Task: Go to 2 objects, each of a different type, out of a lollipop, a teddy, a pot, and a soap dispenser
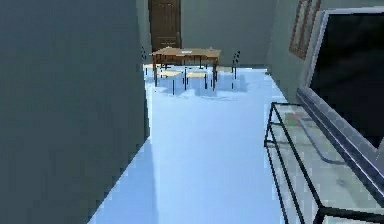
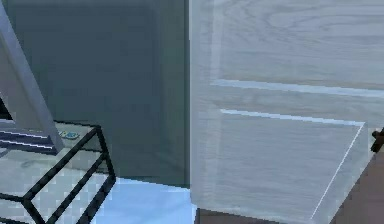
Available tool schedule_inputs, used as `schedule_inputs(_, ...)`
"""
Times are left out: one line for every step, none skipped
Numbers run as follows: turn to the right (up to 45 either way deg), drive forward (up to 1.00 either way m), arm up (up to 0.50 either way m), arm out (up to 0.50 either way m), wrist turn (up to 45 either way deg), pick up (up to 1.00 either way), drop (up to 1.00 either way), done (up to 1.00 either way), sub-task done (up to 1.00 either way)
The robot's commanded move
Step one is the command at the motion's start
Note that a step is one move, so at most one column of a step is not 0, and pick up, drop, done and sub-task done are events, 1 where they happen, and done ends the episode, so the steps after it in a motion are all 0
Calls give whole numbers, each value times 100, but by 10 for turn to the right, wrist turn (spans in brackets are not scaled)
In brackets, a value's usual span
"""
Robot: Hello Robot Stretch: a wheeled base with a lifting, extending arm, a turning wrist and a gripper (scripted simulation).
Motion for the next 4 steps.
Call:
schedule_inputs(-150,0,0,0,0,0,0,0,0)
schedule_inputs(0,65,0,0,0,0,0,0,0)
schedule_inputs(450,0,0,0,0,0,0,0,0)
schedule_inputs(450,0,0,0,0,0,0,0,0)
